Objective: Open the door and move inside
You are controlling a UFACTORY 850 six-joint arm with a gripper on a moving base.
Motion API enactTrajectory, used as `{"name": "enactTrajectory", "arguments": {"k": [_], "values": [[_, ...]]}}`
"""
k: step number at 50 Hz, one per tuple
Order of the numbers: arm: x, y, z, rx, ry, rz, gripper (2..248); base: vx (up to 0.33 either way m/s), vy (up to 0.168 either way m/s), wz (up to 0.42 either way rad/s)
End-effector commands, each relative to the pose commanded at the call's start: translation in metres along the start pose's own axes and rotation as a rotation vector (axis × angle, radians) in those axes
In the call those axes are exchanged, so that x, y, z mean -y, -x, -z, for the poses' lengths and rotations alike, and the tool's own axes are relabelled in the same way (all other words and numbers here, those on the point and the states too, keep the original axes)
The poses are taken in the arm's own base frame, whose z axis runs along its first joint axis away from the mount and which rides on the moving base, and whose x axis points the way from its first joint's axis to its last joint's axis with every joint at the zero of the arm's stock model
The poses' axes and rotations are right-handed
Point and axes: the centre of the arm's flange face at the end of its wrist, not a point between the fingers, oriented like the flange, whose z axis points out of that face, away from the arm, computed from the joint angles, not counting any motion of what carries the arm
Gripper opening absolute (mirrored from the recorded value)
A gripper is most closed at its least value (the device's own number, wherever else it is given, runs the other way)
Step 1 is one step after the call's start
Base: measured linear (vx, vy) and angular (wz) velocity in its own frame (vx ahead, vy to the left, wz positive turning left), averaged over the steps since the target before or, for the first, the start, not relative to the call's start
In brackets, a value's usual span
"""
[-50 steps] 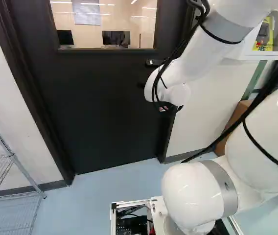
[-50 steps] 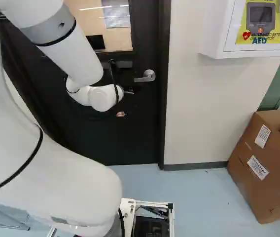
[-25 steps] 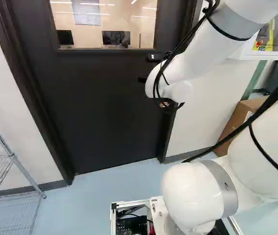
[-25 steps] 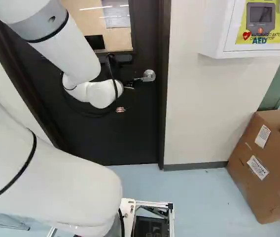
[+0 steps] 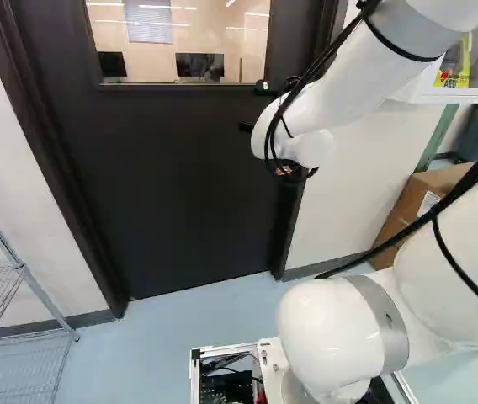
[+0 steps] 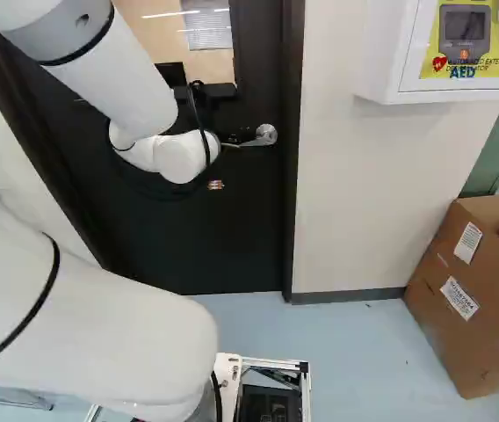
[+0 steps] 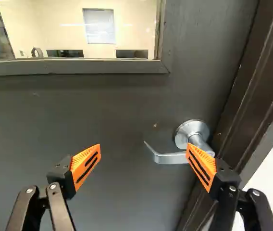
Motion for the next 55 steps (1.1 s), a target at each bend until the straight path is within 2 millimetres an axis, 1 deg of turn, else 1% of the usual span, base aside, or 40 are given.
{"name": "enactTrajectory", "arguments": {"k": [11, 19, 24, 29, 55], "values": [[-0.004, -0.010, -0.009, -0.015, 0.011, -0.001, 247, 0.000, 0.000, 0.000], [-0.008, -0.009, -0.022, -0.002, 0.018, -0.002, 247, 0.000, 0.000, 0.000], [-0.008, -0.006, -0.031, 0.011, 0.020, -0.002, 247, 0.000, 0.000, 0.000], [-0.009, -0.001, -0.034, 0.023, 0.021, -0.003, 247, 0.000, 0.000, 0.000], [-0.009, 0.025, -0.041, 0.085, 0.021, -0.003, 247, 0.000, 0.000, 0.000]]}}
